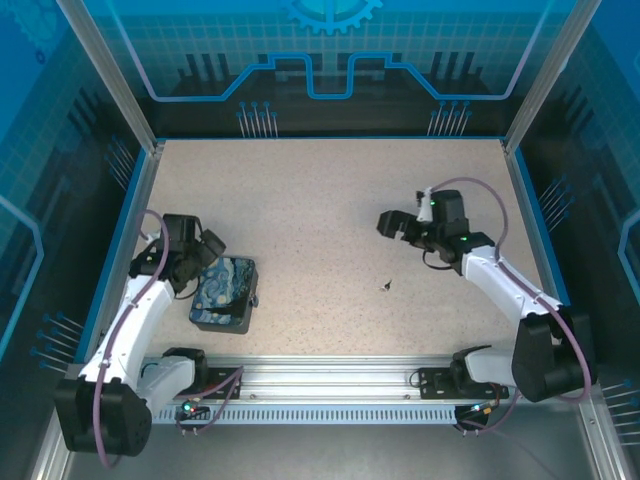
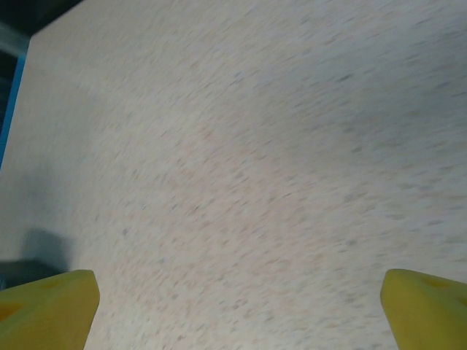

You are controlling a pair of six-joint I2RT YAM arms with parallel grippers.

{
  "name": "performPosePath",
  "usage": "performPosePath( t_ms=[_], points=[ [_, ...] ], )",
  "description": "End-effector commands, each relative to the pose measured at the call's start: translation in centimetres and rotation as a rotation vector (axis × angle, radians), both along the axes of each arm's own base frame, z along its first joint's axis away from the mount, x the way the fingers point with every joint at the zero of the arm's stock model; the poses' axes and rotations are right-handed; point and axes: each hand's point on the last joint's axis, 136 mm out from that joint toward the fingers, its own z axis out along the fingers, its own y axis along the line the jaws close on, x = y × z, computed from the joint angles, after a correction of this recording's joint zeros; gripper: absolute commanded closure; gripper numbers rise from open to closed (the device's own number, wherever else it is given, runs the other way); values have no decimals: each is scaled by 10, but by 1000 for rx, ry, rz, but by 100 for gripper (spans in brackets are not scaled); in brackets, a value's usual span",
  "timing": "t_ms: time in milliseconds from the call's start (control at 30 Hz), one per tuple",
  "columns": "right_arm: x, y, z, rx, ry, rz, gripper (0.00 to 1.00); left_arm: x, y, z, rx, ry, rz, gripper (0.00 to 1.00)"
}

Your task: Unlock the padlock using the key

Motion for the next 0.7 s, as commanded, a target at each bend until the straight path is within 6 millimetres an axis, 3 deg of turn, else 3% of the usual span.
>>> performPosePath(
  t_ms=[0, 233, 500, 667],
  points=[
    [-13, 19, 5, -19, 23, 46, 0, -21, 3, -19, -7, 75, 48, 1],
    [-16, 52, 16, -66, 25, 148, 0, -13, -7, -39, -58, 68, 26, 1],
    [-29, 78, 17, -55, 35, 203, 0, 29, -72, -29, -248, -73, -162, 1],
    [-37, 85, 9, -112, 41, 202, 0, 58, -130, -29, -278, -93, -248, 1]
  ],
)
